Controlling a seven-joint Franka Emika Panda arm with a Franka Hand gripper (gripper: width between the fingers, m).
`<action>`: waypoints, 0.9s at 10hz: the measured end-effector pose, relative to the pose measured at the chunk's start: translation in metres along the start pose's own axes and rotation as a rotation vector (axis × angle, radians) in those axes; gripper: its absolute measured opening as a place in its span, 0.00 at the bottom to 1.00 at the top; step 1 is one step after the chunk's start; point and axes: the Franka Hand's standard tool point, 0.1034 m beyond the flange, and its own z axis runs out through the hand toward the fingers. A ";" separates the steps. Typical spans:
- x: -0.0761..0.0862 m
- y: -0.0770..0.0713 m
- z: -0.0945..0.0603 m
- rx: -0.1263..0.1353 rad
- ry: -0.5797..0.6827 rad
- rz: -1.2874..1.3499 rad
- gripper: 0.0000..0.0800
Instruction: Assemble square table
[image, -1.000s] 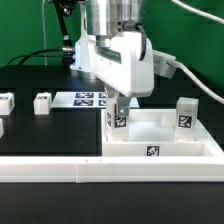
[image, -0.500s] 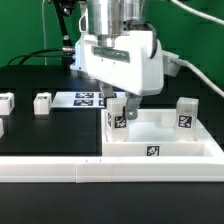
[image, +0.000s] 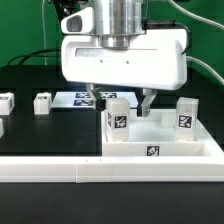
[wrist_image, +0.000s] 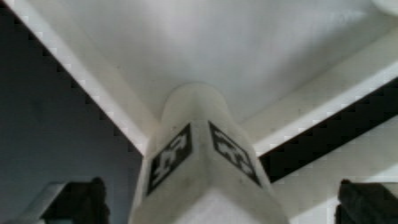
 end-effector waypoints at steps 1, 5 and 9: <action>0.000 0.000 0.000 -0.003 0.000 -0.108 0.81; -0.002 -0.003 0.001 -0.012 -0.001 -0.446 0.81; 0.001 0.001 0.000 -0.039 -0.001 -0.681 0.81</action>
Offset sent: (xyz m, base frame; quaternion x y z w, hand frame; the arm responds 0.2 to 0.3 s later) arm -0.0046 0.0117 0.0012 0.0047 -0.0054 -0.1639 0.9865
